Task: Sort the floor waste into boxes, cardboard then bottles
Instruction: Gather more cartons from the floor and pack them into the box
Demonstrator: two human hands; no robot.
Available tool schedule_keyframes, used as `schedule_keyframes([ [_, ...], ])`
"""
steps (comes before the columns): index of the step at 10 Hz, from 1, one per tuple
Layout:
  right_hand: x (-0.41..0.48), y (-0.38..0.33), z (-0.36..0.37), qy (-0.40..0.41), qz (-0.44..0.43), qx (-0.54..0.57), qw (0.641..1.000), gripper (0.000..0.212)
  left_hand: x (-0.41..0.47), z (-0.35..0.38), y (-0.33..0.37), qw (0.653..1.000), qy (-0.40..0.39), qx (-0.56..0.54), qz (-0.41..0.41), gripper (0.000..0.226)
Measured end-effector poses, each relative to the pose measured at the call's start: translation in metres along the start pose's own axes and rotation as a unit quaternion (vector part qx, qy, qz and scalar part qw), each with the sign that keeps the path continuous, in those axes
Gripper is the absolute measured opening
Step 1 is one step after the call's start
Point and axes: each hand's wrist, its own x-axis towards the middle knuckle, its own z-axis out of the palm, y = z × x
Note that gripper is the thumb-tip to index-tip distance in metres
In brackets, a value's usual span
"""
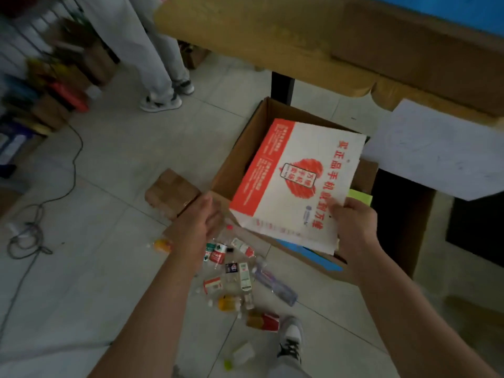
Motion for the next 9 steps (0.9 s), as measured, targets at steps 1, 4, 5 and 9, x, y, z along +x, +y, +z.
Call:
schedule_keyframes([
  [1, 0.019, -0.004, 0.011, -0.040, 0.059, -0.013, 0.997, 0.019, -0.028, 0.002, 0.007, 0.998, 0.040, 0.050, -0.020, 0.024],
  [4, -0.085, -0.033, -0.013, -0.187, 0.032, -0.317, 0.929, 0.033, -0.181, -0.087, 0.026, 0.972, 0.194, 0.108, -0.073, 0.038],
  [5, -0.124, -0.030, -0.011, -0.193, 0.049, -0.336, 0.920, 0.033, -0.228, -0.112, 0.013, 0.963, 0.230, 0.101, -0.096, 0.037],
  [9, -0.205, -0.048, 0.047, -0.333, 0.132, -0.258, 0.897, 0.028, -0.325, -0.207, -0.054, 0.929, 0.332, 0.066, -0.147, 0.029],
])
